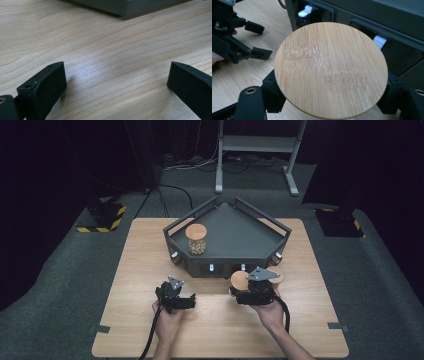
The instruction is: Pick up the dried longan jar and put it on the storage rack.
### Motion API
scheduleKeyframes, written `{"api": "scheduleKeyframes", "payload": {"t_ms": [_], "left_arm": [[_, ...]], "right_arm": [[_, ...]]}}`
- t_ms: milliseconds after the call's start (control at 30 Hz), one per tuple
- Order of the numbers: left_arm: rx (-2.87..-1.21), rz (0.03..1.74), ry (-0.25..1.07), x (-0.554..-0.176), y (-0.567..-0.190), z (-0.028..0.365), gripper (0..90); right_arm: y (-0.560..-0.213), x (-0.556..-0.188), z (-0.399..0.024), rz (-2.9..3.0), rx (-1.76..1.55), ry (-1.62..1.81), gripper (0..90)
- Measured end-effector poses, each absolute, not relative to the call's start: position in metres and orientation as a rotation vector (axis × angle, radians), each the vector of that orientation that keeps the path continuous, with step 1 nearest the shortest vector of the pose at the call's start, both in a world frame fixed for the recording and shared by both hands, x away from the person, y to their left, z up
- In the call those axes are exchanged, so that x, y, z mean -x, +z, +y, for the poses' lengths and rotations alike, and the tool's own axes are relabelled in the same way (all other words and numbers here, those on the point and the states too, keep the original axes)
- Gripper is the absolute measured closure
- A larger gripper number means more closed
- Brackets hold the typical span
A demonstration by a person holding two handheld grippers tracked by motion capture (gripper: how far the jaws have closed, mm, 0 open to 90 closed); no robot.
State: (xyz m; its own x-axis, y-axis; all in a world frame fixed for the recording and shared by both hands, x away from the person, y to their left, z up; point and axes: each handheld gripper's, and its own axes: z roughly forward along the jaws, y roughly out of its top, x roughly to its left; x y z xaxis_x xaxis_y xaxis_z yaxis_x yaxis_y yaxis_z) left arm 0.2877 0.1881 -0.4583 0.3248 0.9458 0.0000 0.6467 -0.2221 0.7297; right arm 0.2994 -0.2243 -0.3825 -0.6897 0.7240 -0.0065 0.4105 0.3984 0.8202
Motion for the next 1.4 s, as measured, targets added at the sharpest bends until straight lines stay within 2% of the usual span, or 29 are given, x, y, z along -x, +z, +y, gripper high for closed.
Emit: {"api": "scheduleKeyframes", "payload": {"t_ms": [1400], "left_arm": [[-1.959,1.398,0.607,-0.288,-0.458,0.188,2.3]], "right_arm": [[-0.309,-0.324,-0.227,2.274,-1.012,1.231,25.7]]}}
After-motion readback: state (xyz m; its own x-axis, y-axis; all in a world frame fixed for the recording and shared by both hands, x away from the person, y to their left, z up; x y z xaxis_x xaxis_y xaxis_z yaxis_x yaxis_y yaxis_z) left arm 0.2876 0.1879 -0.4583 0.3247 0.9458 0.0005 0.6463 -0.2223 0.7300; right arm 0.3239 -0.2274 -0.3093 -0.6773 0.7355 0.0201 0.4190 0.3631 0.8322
